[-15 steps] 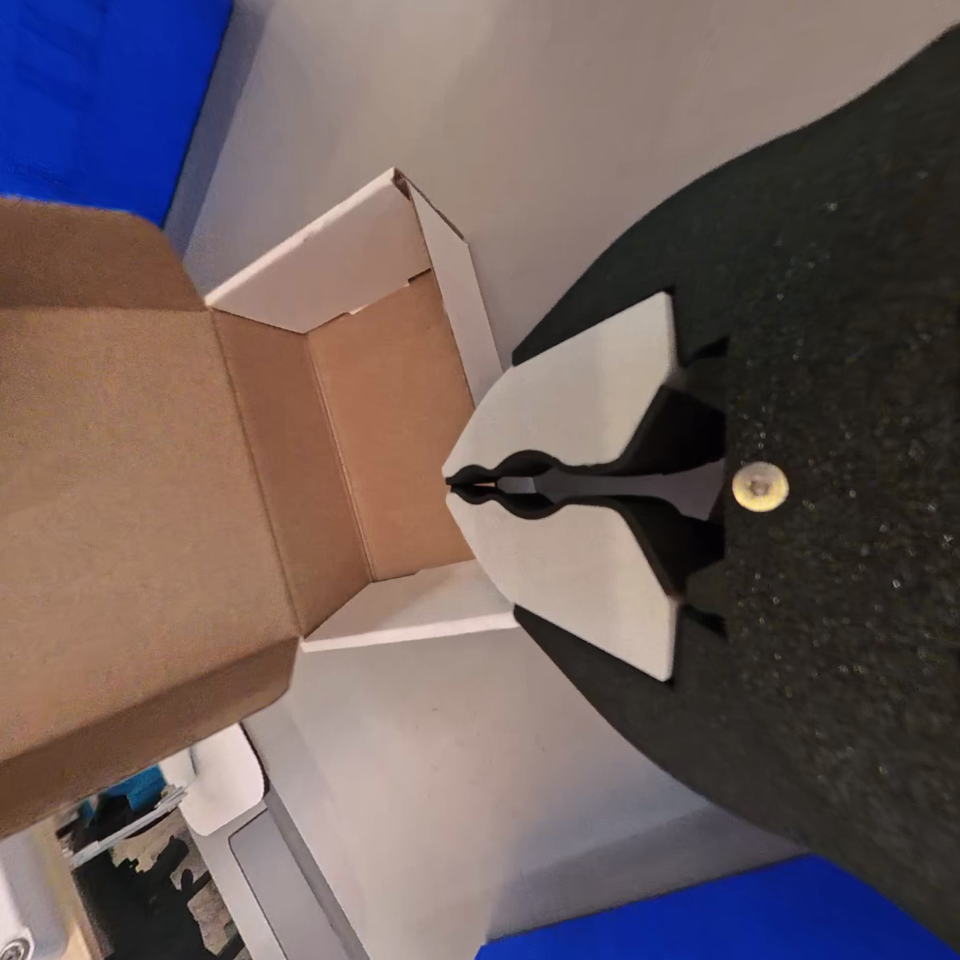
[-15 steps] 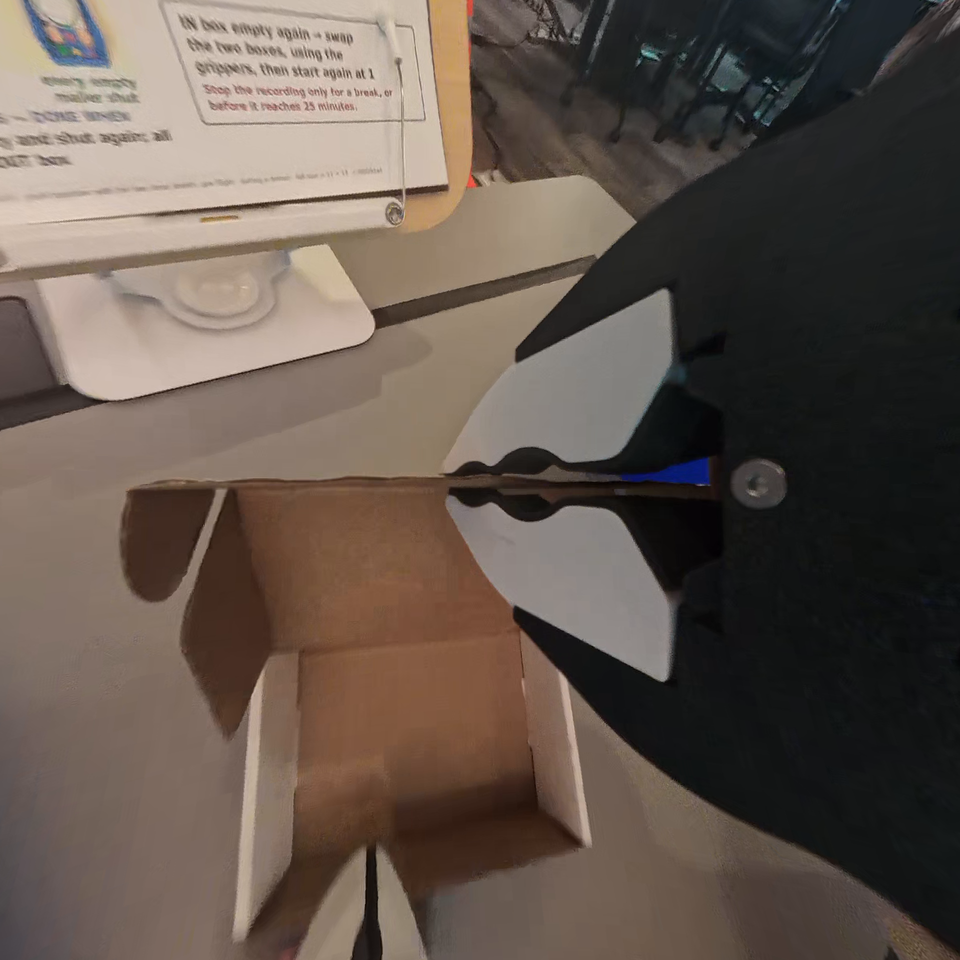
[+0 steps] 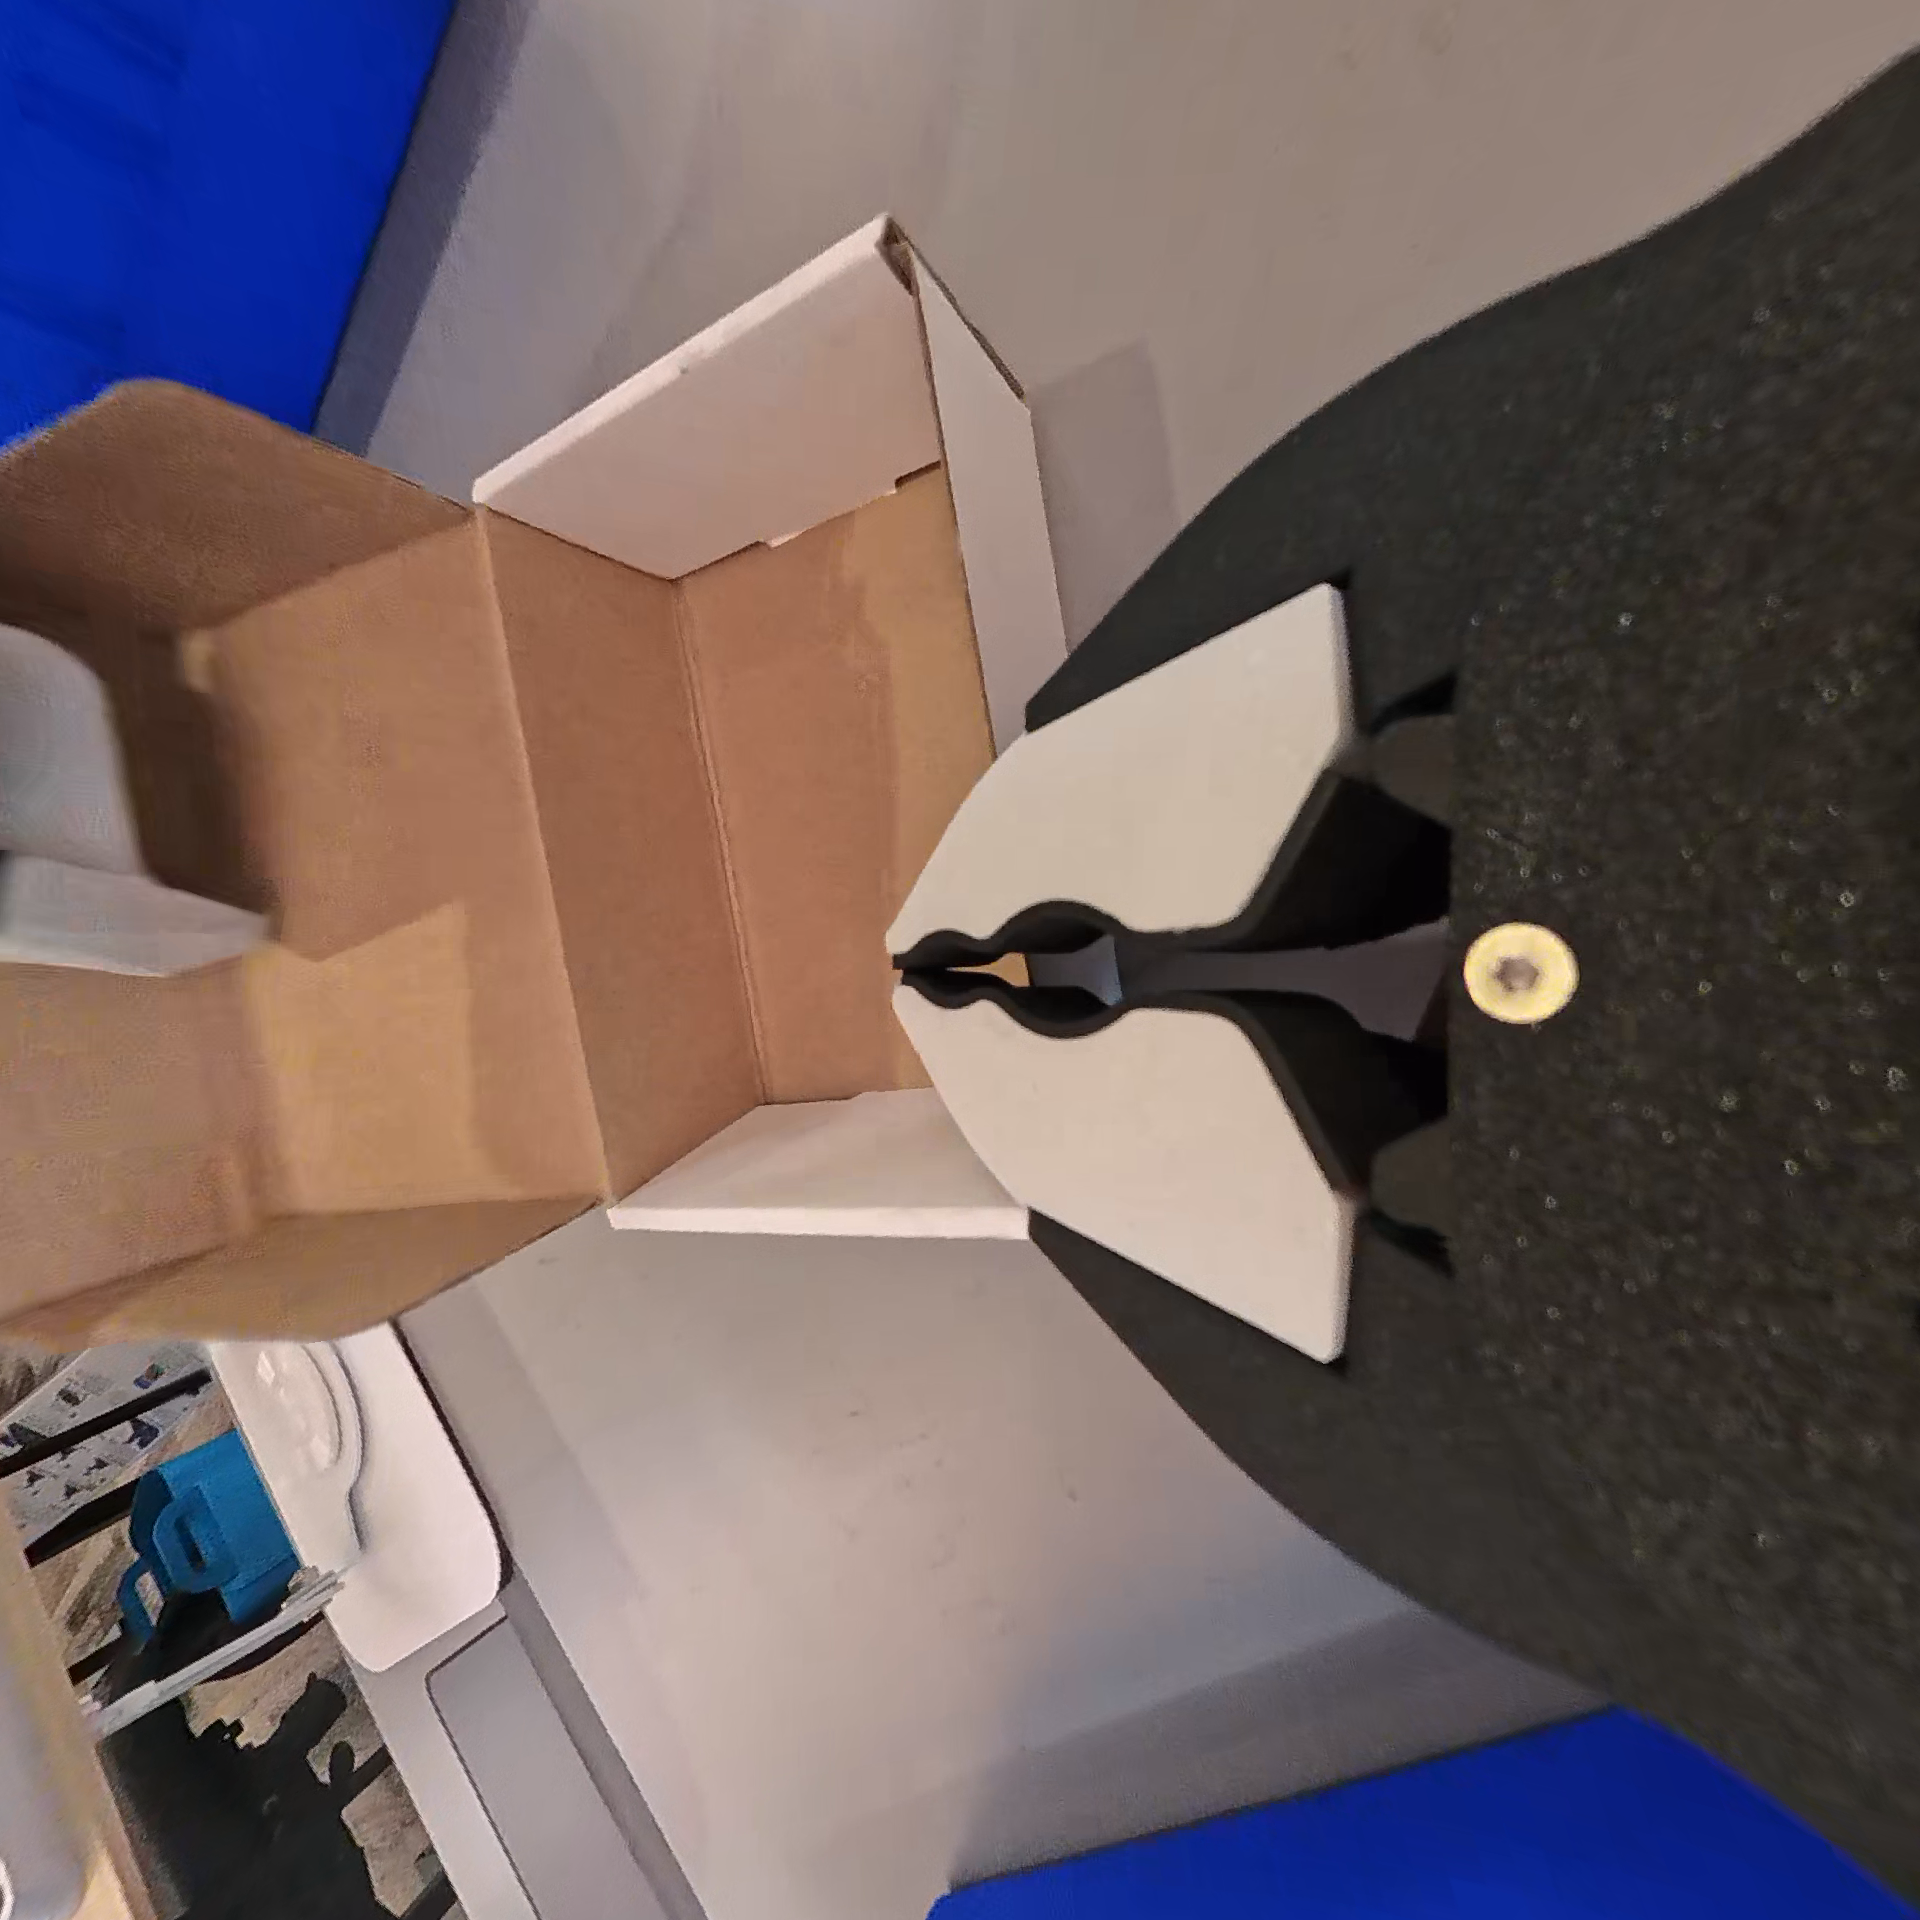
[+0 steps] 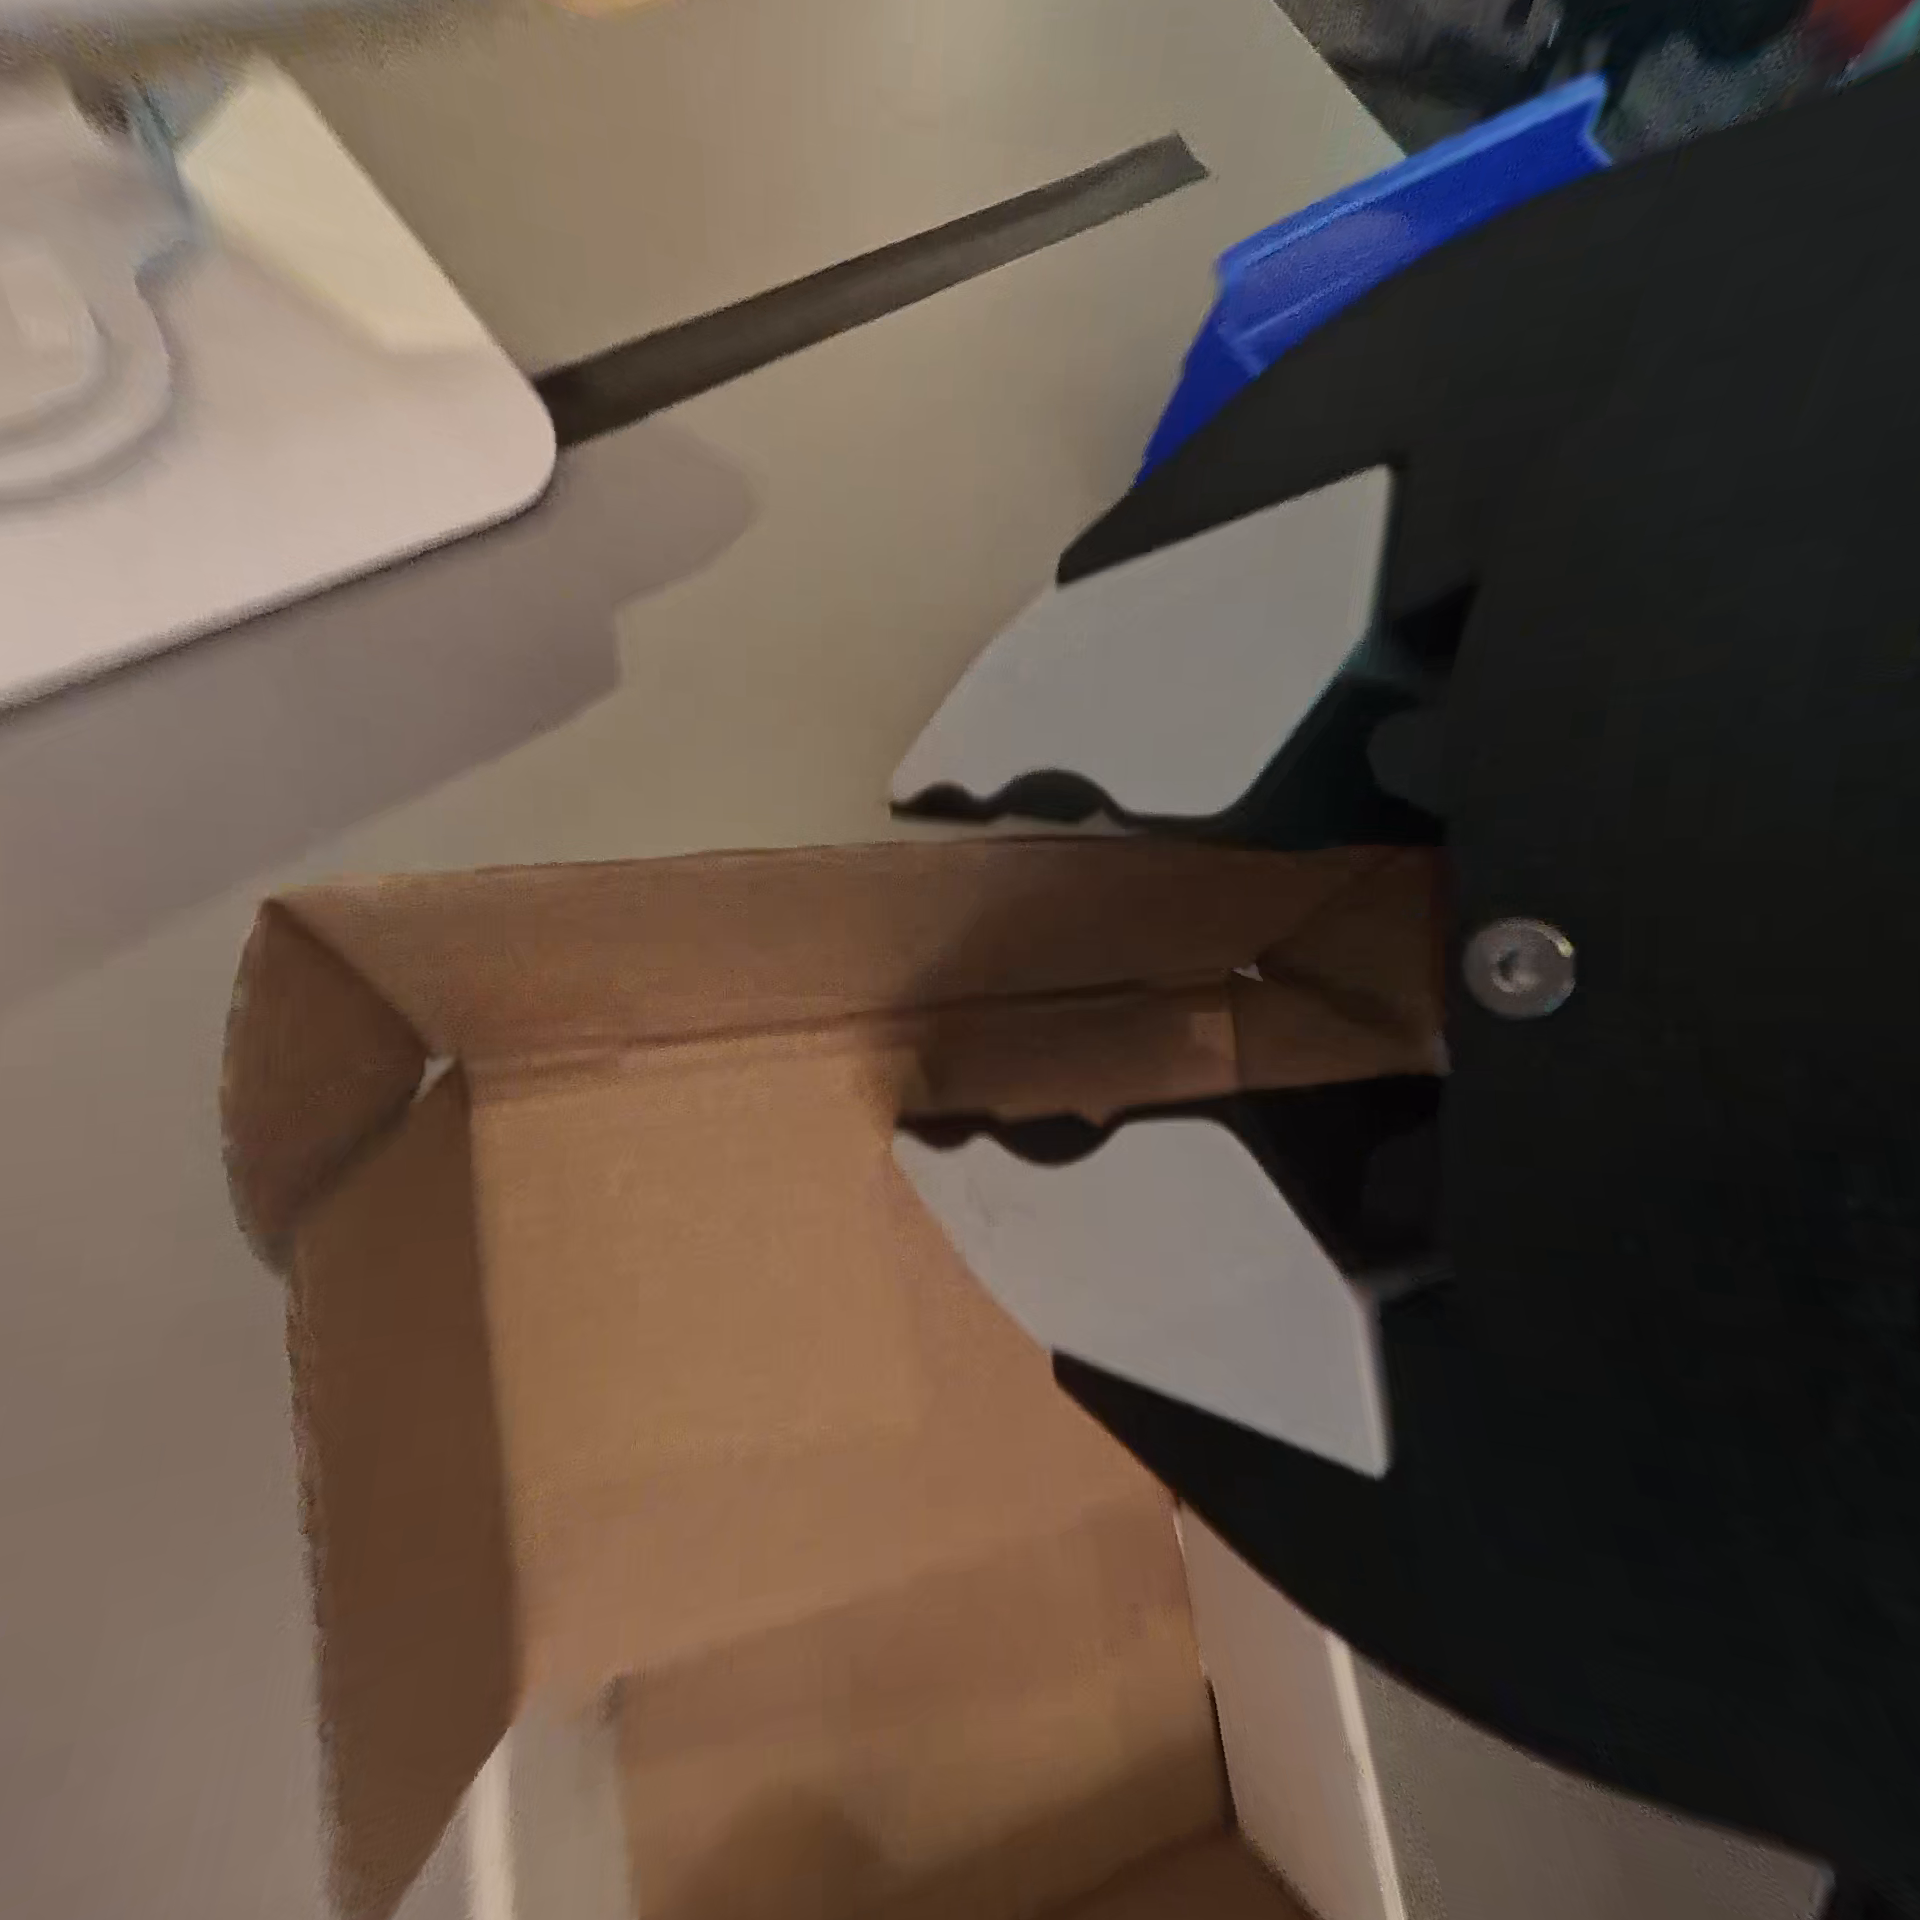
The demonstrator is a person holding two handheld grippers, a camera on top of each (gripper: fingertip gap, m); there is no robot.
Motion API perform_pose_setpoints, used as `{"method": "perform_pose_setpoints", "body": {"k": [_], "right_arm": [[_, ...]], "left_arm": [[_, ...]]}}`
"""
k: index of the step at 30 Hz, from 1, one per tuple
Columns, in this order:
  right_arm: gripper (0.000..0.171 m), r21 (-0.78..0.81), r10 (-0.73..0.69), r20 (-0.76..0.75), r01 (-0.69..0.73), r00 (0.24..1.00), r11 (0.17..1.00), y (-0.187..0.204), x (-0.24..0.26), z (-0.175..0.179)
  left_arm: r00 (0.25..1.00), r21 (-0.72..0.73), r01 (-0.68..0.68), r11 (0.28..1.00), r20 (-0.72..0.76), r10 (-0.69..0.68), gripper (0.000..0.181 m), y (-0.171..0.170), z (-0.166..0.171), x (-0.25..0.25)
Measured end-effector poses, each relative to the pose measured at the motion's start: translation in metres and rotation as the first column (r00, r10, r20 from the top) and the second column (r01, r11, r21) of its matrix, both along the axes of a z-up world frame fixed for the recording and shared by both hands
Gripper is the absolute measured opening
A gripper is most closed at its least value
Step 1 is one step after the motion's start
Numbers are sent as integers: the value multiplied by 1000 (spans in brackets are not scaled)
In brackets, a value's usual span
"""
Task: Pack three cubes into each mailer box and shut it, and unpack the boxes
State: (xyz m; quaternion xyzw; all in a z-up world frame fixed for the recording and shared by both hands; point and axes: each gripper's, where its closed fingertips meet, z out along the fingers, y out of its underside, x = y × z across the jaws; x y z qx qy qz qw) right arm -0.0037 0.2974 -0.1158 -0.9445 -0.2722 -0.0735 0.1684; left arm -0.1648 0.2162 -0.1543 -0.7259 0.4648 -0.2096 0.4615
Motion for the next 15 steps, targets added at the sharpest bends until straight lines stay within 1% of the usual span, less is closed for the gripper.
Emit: {"method": "perform_pose_setpoints", "body": {"k": [1, 3, 5, 6, 7, 8, 9, 10, 11, 12, 13, 14, 15], "right_arm": [[63, 51, -25, -44, 27, 999, 998, -2, -3, 20], [72, 232, -15, -124, 43, 992, 972, -10, -13, 71], [73, 438, 60, -166, 19, 984, 899, -33, -26, 119], [73, 510, 105, -193, 8, 976, 860, -51, -35, 134], [73, 557, 159, -240, 2, 958, 831, -72, -48, 139], [73, 589, 206, -312, 19, 927, 808, -93, -61, 136], [75, 604, 246, -403, 55, 882, 795, -113, -75, 125], [76, 596, 256, -490, 105, 833, 796, -131, -86, 104], [78, 572, 215, -549, 176, 808, 801, -143, -89, 76], [91, 545, 155, -561, 222, 813, 808, -153, -90, 41], [96, 535, 100, -535, 245, 839, 808, -160, -88, 10], [97, 560, 74, -493, 251, 867, 790, -164, -88, -10], [98, 589, 90, -444, 215, 891, 779, -166, -92, -16]], "left_arm": [[1000, 3, -3, 1000, -1, 3, 0, 0, 0, 0], [1000, 15, -4, 1000, -6, 4, 0, -1, 0, 0], [1000, 21, -7, 1000, -9, 7, 0, -1, 0, -1], [1000, 22, -7, 1000, -9, 8, 0, -1, 0, -1], [1000, 22, -8, 1000, -9, 8, 0, -1, 0, -1], [1000, 20, -8, 1000, -8, 8, 0, -1, 0, -1], [1000, 18, -8, 1000, -8, 8, 0, -1, 0, -1], [1000, 15, -10, 1000, -6, 10, 0, -1, 0, -1], [1000, 13, -10, 1000, -5, 10, 0, -2, 0, -1], [1000, 13, -7, 1000, -2, 7, 0, -2, 0, -1], [1000, 15, -3, 1000, 1, 3, 0, -4, 1, 0], [1000, 20, 0, 1000, -1, 0, 0, -5, 1, 0], [1000, 22, 3, 1000, -2, -3, 0, -5, 1, 1]]}}
